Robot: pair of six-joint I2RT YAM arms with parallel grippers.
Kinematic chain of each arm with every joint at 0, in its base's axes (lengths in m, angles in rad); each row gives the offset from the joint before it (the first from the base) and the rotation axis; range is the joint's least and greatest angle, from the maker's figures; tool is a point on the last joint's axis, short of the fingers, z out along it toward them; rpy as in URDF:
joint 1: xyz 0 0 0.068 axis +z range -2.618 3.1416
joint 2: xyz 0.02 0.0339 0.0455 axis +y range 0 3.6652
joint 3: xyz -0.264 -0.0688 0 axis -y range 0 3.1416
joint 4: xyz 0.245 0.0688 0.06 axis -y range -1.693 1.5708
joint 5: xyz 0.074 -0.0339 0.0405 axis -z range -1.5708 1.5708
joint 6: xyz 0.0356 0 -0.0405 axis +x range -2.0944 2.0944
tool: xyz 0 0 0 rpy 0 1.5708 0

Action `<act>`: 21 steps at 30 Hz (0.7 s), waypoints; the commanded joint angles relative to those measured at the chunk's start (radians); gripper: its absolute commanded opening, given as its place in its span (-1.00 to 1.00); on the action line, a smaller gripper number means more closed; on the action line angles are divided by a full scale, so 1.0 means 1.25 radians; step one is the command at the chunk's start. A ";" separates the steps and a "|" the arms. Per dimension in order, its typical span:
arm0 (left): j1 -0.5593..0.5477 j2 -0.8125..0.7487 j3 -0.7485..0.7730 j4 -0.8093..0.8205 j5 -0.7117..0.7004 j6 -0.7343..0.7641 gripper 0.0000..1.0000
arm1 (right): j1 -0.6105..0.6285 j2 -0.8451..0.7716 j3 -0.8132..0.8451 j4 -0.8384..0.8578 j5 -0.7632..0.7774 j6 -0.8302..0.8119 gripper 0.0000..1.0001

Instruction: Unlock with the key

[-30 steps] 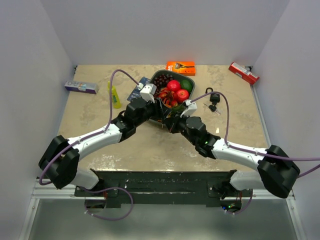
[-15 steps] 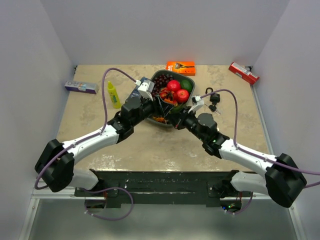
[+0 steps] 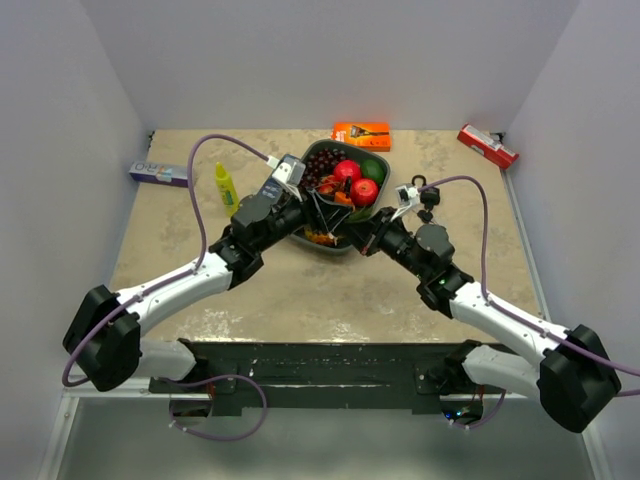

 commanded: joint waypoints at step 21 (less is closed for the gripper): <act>0.044 -0.032 -0.025 -0.122 0.211 -0.008 -1.00 | -0.067 -0.077 0.062 -0.056 -0.047 -0.159 0.13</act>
